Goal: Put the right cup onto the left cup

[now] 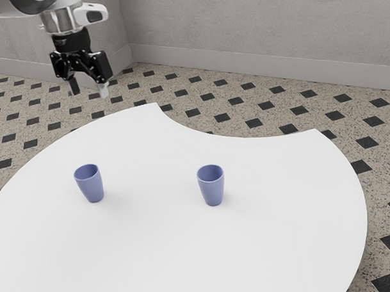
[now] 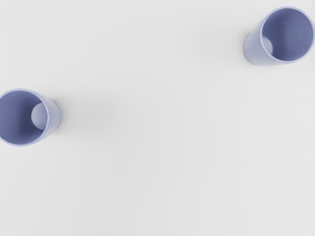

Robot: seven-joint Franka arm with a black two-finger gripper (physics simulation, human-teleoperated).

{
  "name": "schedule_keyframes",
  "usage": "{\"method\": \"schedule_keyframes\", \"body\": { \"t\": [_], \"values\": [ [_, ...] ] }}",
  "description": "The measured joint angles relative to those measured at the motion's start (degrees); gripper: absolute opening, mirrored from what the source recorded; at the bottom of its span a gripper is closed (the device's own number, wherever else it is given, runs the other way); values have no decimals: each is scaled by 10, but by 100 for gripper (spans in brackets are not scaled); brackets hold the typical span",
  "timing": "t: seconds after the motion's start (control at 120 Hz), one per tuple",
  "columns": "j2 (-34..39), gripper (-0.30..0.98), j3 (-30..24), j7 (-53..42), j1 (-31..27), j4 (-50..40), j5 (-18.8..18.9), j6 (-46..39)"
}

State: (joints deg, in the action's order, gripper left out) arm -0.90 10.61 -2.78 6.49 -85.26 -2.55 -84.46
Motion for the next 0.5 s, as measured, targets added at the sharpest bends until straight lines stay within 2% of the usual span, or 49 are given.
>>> {"method": "schedule_keyframes", "body": {
  "t": [0.5],
  "values": [
    [-24, 67, -9, -5, -19, -10, -2, -18]
  ]
}}
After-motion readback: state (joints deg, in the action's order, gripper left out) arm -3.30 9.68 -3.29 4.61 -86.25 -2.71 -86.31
